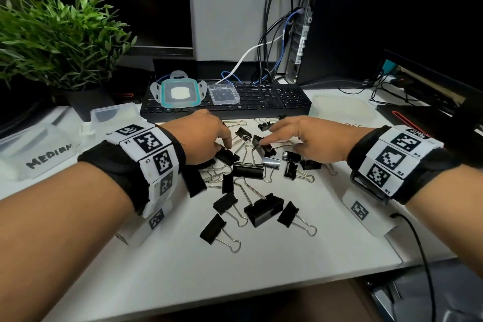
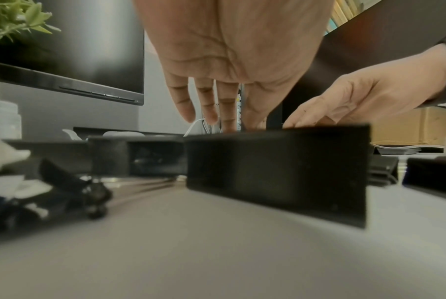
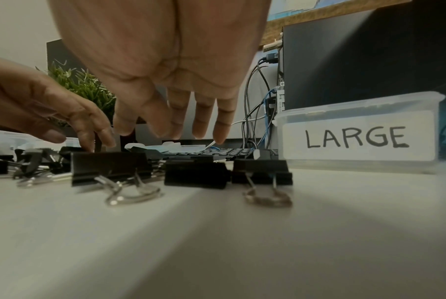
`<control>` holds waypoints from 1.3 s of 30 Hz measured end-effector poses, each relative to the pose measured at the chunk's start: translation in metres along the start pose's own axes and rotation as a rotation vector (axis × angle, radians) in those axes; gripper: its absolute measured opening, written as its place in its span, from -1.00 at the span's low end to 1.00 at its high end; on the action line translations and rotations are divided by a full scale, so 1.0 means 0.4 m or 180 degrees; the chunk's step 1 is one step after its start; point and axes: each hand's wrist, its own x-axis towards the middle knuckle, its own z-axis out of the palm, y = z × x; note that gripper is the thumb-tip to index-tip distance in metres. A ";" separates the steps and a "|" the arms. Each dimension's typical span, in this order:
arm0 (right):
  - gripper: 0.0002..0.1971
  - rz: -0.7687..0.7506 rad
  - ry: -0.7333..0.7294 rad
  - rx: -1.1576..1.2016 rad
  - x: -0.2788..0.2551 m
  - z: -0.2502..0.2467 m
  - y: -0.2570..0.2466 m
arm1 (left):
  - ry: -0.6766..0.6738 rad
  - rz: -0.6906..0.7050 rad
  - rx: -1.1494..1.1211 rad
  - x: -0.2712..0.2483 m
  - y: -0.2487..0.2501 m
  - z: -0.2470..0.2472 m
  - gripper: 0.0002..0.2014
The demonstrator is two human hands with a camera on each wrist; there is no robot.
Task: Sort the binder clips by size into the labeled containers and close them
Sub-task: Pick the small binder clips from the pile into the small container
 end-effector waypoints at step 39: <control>-0.45 -0.0275 -0.0487 -0.0095 -0.012 0.006 -0.114 | -0.0491 -0.0053 -0.0370 -0.052 0.041 -0.018 0.04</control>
